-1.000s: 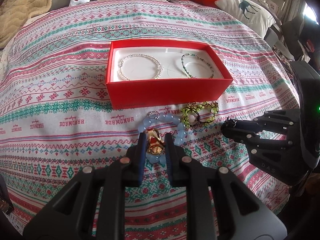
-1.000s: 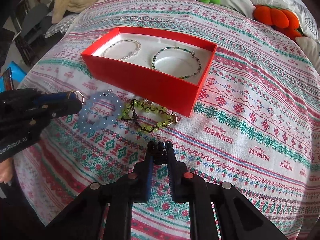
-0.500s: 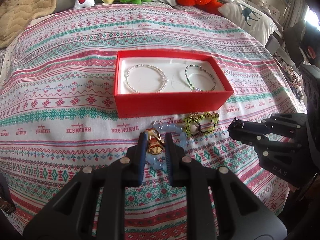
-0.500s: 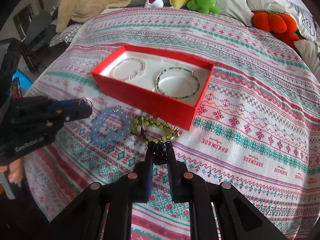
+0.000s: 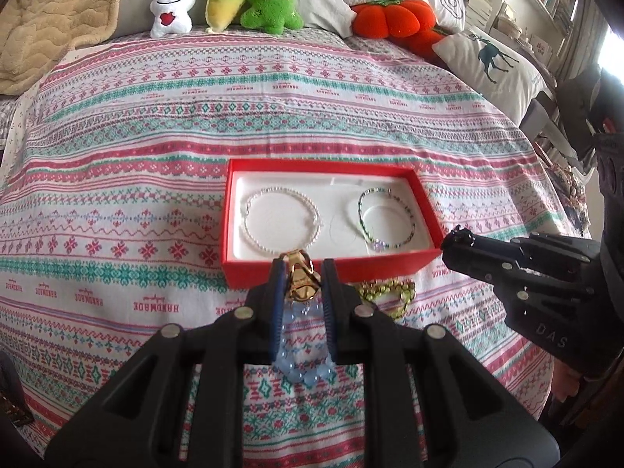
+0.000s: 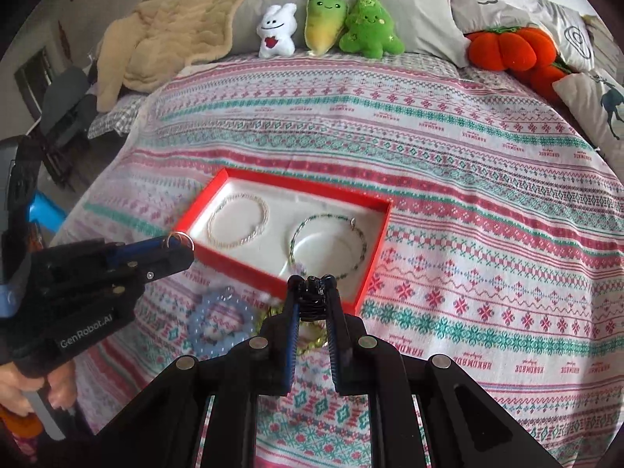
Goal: Organize jewelry
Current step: 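Carry the gold rings to the box with the left tool while the right tool grasps the black hair clip, then release the rings onto the silver bracelet while the right tool drops the clip onto the green-bead bracelet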
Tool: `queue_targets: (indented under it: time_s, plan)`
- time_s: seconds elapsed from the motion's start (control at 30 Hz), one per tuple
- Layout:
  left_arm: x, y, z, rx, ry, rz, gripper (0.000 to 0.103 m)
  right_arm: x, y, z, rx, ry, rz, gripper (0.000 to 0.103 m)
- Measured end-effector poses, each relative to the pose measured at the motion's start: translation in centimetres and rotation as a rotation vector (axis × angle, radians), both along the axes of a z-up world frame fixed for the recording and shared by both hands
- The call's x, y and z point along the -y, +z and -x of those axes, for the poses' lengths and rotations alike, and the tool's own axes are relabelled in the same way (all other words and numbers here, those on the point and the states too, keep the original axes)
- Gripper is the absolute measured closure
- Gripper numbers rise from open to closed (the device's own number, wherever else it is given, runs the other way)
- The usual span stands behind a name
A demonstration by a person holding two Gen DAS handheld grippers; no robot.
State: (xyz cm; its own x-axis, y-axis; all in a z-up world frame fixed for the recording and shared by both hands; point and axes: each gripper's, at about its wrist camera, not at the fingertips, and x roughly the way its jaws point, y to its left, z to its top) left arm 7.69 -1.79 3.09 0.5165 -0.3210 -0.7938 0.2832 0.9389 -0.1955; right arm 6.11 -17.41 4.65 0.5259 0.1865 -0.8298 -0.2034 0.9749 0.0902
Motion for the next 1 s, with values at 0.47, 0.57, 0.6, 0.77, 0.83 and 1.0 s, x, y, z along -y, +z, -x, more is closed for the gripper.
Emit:
queue_targets:
  time_s: [0.47,0.57,0.6,0.77,0.83,1.0]
  plan:
    - [1.4,-0.7,-3.5,0.009,0.031,-0.030,0.083,0.1,-0.8,-3.4,-0.017,-0.059,0.008,0.090]
    - [1.4,-1.2,-4.3,0.002,0.043,-0.029,0.083,0.0,-1.2,-3.9,-0.030,-0.066,0.013,0.089]
    - [1.5,-1.4,-4.5,-0.001,0.046,-0.028,0.083,0.1,-1.4,-4.0,-0.033,-0.067,0.015,0.089]
    - [2.0,-1.9,-5.1,-0.001,0.048,-0.033,0.083,0.2,-2.0,-4.6,-0.047,-0.074,0.017,0.089]
    - [2.2,-2.2,-5.2,-0.001,0.045,-0.040,0.083,0.3,-2.2,-4.8,-0.049,-0.075,0.016,0.089]
    - [2.3,-2.8,-5.6,-0.007,0.048,-0.052,0.083,0.5,-2.6,-5.3,-0.055,-0.075,0.015,0.089]
